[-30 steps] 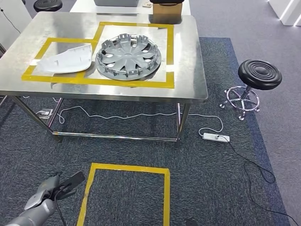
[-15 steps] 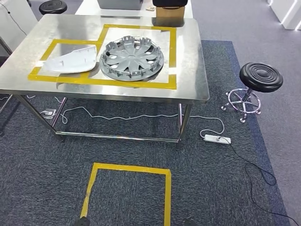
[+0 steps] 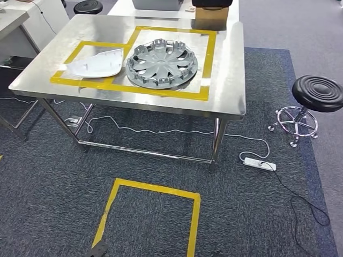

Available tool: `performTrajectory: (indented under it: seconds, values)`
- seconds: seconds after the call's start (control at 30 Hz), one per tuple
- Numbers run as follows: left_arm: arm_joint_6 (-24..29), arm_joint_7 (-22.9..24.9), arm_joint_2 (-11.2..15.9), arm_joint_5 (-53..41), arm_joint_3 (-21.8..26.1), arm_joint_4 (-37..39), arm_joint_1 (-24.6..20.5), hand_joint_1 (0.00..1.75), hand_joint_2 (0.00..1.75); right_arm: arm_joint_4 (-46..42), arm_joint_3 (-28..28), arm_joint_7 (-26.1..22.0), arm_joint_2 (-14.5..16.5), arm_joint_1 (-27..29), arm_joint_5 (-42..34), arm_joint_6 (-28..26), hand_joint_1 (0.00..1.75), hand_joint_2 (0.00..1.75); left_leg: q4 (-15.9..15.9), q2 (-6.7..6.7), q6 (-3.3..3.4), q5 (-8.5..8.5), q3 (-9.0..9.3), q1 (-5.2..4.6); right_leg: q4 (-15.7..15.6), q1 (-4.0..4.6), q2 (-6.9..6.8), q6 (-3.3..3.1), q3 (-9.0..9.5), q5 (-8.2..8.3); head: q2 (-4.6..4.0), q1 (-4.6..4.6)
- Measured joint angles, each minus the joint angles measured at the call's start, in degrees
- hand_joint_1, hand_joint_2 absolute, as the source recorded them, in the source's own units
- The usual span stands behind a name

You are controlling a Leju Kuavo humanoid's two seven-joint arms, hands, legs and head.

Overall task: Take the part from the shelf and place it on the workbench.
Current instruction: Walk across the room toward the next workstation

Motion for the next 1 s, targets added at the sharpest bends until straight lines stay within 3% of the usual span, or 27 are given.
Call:
performTrajectory:
  seconds: [0.07,0.1,0.13,0.17,0.23,0.3,0.33,0.37,0.43,0.5,0.57,0.63,0.67,0.73,0.8,0.87,0.93,1.0]
  values:
    - [0.4,-0.9,-0.1,0.3,0.4,0.0,-0.2,0.0,1.75,0.0,0.0,0.1,0.0,0.1,-0.1,0.1,0.0,0.0,7.0,2.24,0.37,-3.79,-3.29,-0.46,0.0,0.4,-1.53,-0.59,-0.13,0.09,0.0,-0.38]
    - [0.6,-1.3,-0.2,0.4,0.7,0.0,-0.3,0.0,1.75,0.0,0.0,0.1,0.0,0.2,-0.2,0.1,0.0,0.0,10.8,2.55,0.54,-5.39,-5.0,-0.61,0.0,0.64,-2.35,-0.75,-0.22,0.1,0.0,-0.45]
    - [0.7,-1.5,-0.2,0.6,0.9,0.0,-0.2,0.0,1.75,0.0,0.0,0.2,0.0,0.3,-0.2,0.1,0.0,0.0,13.3,2.66,0.73,-6.12,-6.05,-0.73,0.0,0.84,-3.16,-0.83,-0.3,0.1,0.0,-0.46]
    - [0.8,-1.8,-0.3,0.9,1.1,0.0,-0.1,0.0,1.75,0.0,0.0,0.2,0.0,0.3,-0.3,0.1,0.0,0.0,13.9,2.7,0.95,-5.82,-6.12,-0.83,0.0,1.01,-3.91,-0.89,-0.36,0.11,0.0,-0.46]
    - [0.8,-2.7,-0.3,1.9,1.7,0.0,0.1,0.0,1.75,0.0,0.0,0.2,0.0,0.3,-0.5,0.2,0.0,0.0,9.3,3.42,1.43,-2.9,-3.21,-1.02,0.0,1.16,-5.3,-0.84,-0.32,0.09,0.0,-0.47]
    - [0.7,-3.4,-0.5,3.2,2.7,0.0,-0.1,0.0,1.75,0.0,0.0,0.2,0.0,0.2,-0.8,0.2,0.0,0.0,2.7,6.02,1.87,-0.78,0.48,-1.5,0.1,1.5,-6.52,-0.41,-0.22,-0.11,0.0,-0.53]
    - [0.7,-3.7,-0.6,3.7,3.3,0.0,-0.3,0.0,1.75,0.0,0.0,0.2,0.0,0.2,-0.8,0.2,0.0,0.0,0.7,6.97,2.16,-0.48,1.42,-1.75,0.0,1.69,-7.12,-0.09,-0.14,-0.2,0.0,-0.51]
    - [0.7,-3.8,-0.7,4.0,3.8,0.0,-0.4,0.0,1.75,0.0,0.0,0.2,0.0,0.2,-0.9,0.3,0.0,0.0,-0.2,7.33,2.48,-0.59,1.67,-2.0,-0.1,1.87,-7.72,0.25,-0.01,-0.26,0.0,-0.48]
    - [0.6,-4.0,-0.8,4.6,4.6,0.0,-0.1,0.0,1.75,0.0,0.0,0.2,0.0,0.1,-0.9,0.3,0.0,0.0,-0.5,5.99,3.26,-0.43,1.45,-2.09,-0.4,1.77,-8.48,0.88,0.3,-0.36,0.0,-0.39]
    - [0.7,-3.8,-0.9,5.0,5.4,0.0,0.3,0.0,1.75,0.0,0.0,0.2,0.0,0.1,-0.9,0.4,0.0,0.0,-0.6,4.72,3.96,-0.18,1.36,-1.96,1.6,1.5,-6.06,1.4,-0.36,-1.96,0.0,-0.27]
    - [0.7,-3.5,-1.0,5.4,6.2,0.0,0.3,0.0,1.75,0.0,0.0,0.3,0.1,0.2,-0.9,0.5,0.0,0.0,-0.6,3.39,4.55,0.02,1.21,-2.01,8.0,1.45,-2.8,1.51,-3.18,-5.55,0.0,-0.06]
    - [0.7,-3.4,-1.1,5.6,6.8,0.0,0.4,0.0,1.75,0.0,0.0,0.5,0.1,0.4,-0.9,0.5,0.0,0.0,-0.6,1.84,4.85,0.1,1.09,-2.3,14.7,1.66,-1.97,1.27,-6.47,-7.97,0.0,0.02]
    - [0.6,-3.4,-1.2,5.6,7.0,0.0,0.5,0.0,1.75,0.0,0.0,0.5,0.1,0.5,-0.9,0.5,0.0,0.0,-0.6,1.03,4.9,0.12,1.08,-2.42,15.6,1.8,-1.85,1.04,-7.12,-7.67,0.0,0.03]
    - [0.7,-3.4,-1.2,5.6,7.2,0.0,0.7,0.0,1.75,0.0,0.0,0.6,0.1,0.4,-1.0,0.5,0.0,0.0,-0.6,-0.67,4.9,0.19,1.15,-2.54,11.0,2.02,-1.03,0.44,-5.27,-4.08,0.0,0.02]
    - [0.9,-3.5,-1.3,5.4,7.4,0.0,0.7,0.0,1.75,0.0,0.0,0.6,0.1,0.4,-1.0,0.5,0.0,0.0,-0.5,-2.33,4.69,0.28,1.08,-2.57,3.5,1.86,1.81,-0.06,-1.91,-0.75,0.0,-0.01]
    - [1.4,-3.6,-1.3,5.1,7.7,0.0,0.7,0.0,1.75,0.0,0.0,0.6,0.1,0.4,-1.1,0.5,0.0,0.0,-0.5,-3.67,4.1,0.56,0.71,-2.4,0.2,1.8,3.6,-0.23,-0.4,-0.06,0.0,-0.03]
    - [2.2,-3.7,-1.3,5.0,8.1,0.0,0.8,0.0,1.75,0.0,0.0,0.8,0.1,0.4,-1.1,0.4,0.0,0.0,-0.7,-4.71,3.32,0.96,0.34,-2.11,-0.3,1.95,2.63,-0.61,-0.16,0.19,0.0,-0.03]
    - [3.4,-4.0,-1.4,5.1,8.4,0.0,1.0,0.0,0.87,0.0,-0.1,0.9,0.1,0.4,-1.3,0.1,0.0,0.0,0.3,-2.63,2.84,0.14,-0.32,-2.23,-0.9,1.9,1.14,-1.3,0.17,0.66,0.0,-0.17]
